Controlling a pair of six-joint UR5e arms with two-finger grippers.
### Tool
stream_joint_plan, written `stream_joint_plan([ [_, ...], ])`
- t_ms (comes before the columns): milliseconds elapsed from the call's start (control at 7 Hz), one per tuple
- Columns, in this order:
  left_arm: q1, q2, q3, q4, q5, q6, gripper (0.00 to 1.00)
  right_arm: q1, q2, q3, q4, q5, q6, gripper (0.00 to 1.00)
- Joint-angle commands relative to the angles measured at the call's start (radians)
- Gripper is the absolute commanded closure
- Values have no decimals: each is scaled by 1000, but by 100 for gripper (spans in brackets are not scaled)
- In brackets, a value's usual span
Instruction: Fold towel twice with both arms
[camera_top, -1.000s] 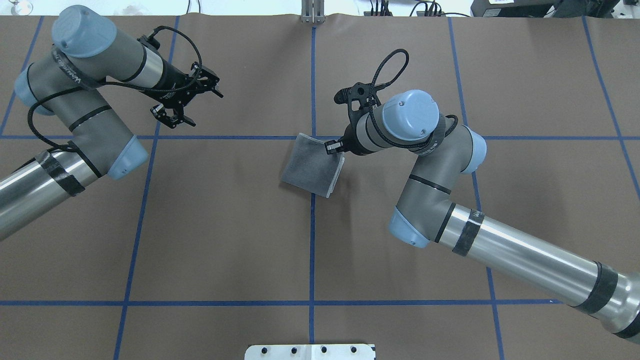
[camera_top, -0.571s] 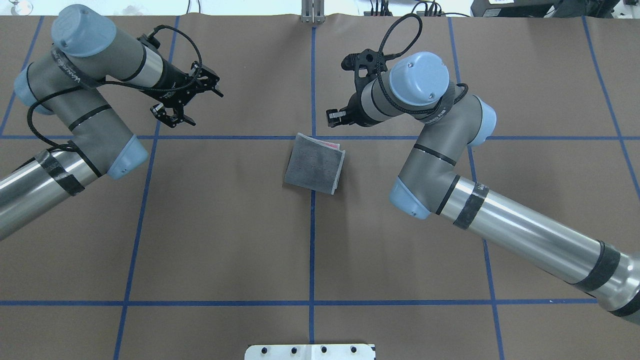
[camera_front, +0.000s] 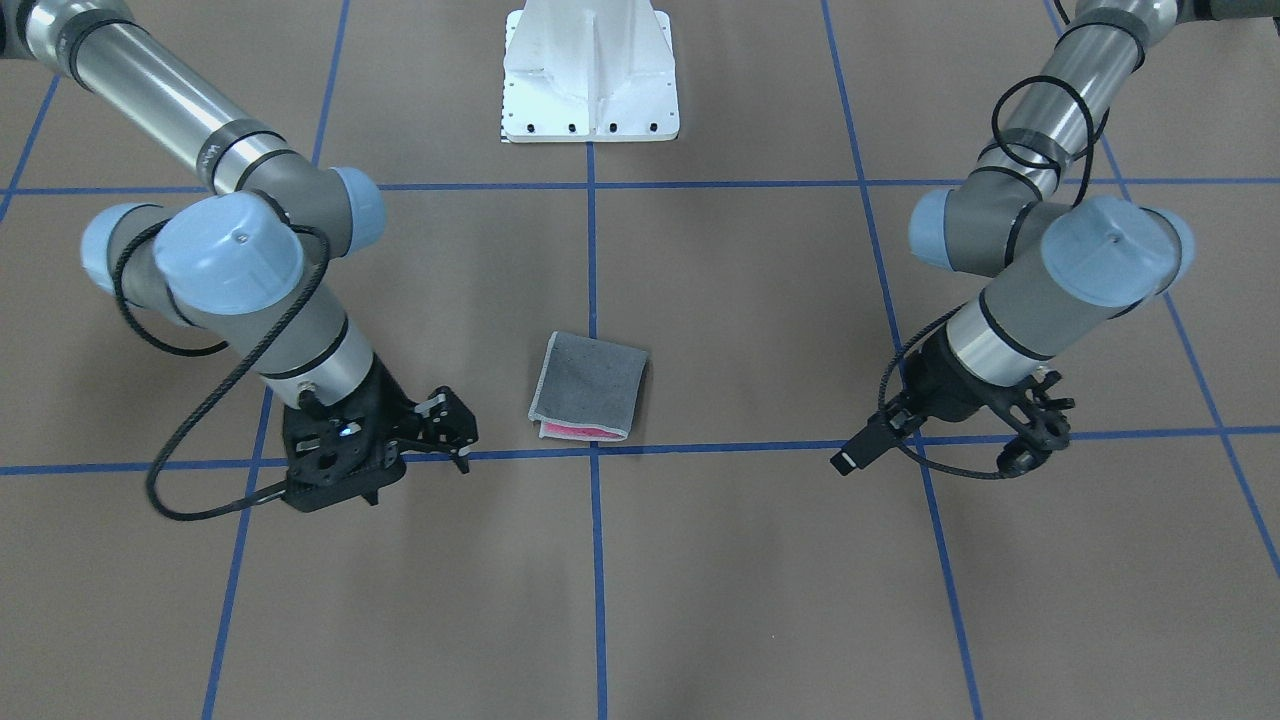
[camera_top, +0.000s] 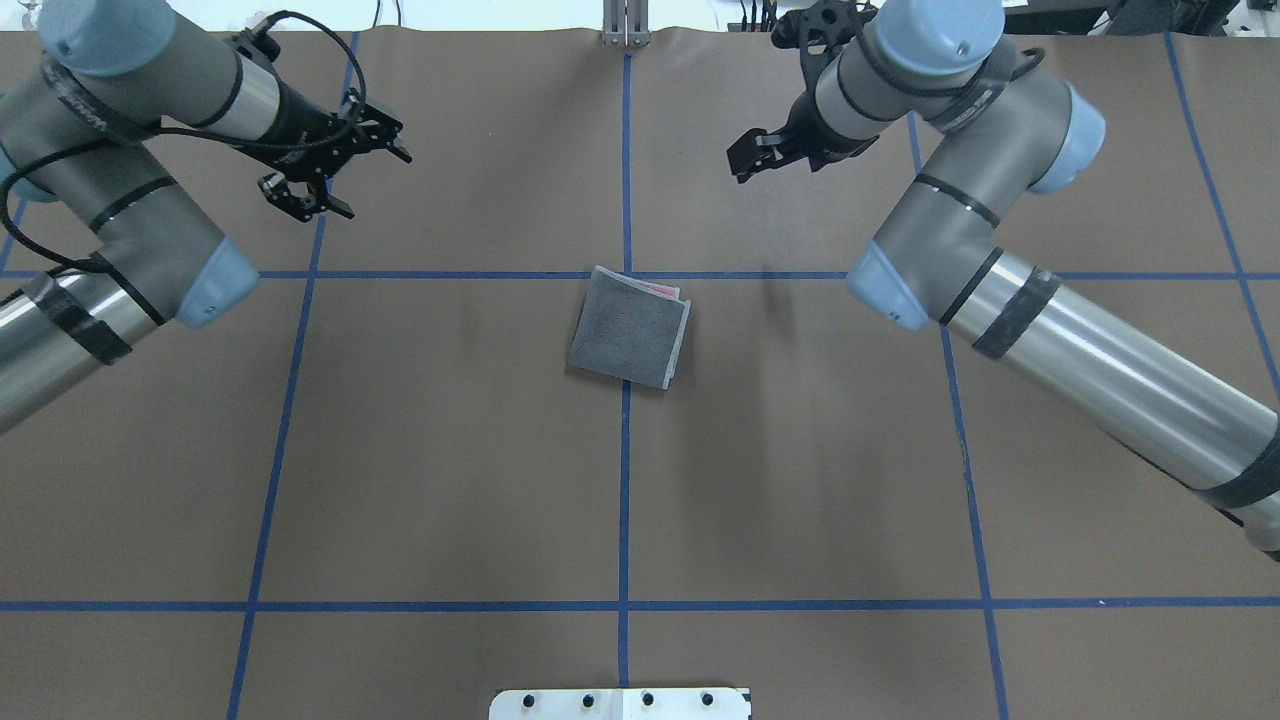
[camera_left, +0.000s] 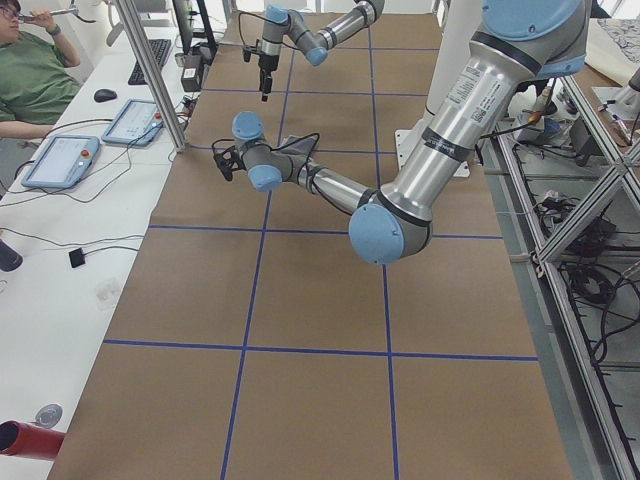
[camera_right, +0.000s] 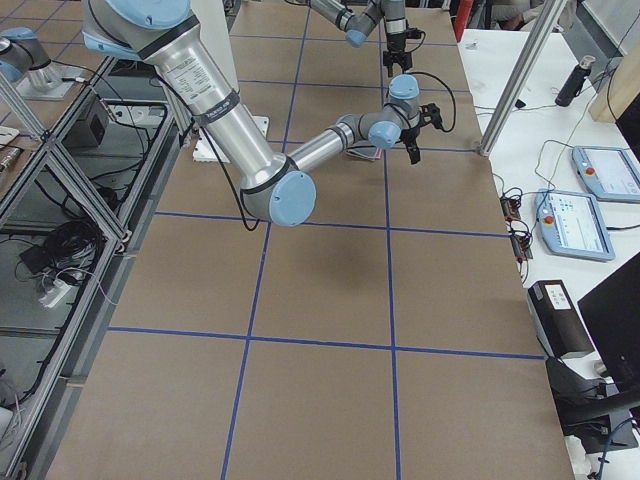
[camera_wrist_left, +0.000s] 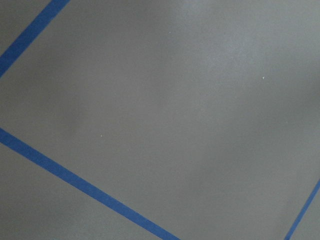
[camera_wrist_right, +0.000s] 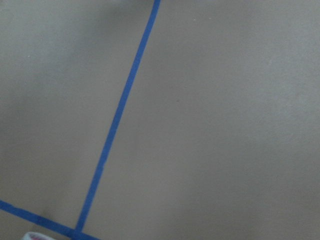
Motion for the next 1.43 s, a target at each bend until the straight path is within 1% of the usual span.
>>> stream_joint_plan([
  [0, -131, 132, 0, 10, -21, 479, 0, 138, -21, 11, -252, 64, -277, 0],
  [143, -200, 182, 1, 26, -20, 618, 0, 193, -34, 21, -369, 64, -407, 0],
  [286, -254, 201, -2, 113, -12, 801, 0, 265, -83, 37, -456, 64, -578, 0],
  [429, -326, 234, -9, 201, -10, 1025, 0, 344, -137, 35, -479, 72, -723, 0],
  [571, -377, 263, -8, 242, -10, 1214, 0, 438, -207, 15, -479, 182, -834, 0],
  [714, -453, 274, -9, 317, -10, 1409, 0, 538, -270, 12, -483, 290, -911, 0],
  [857, -506, 311, -6, 356, -15, 1582, 0, 598, -327, 19, -482, 317, -946, 0],
  [1000, -555, 370, -13, 353, -36, 1648, 0, 644, -353, 27, -485, 323, -957, 0],
  [1143, -599, 427, -38, 343, -87, 1651, 0, 649, -434, 80, -471, 302, -956, 0],
  [1286, -618, 455, -43, 338, -82, 1648, 0, 654, -452, 68, -470, 201, -950, 0],
])
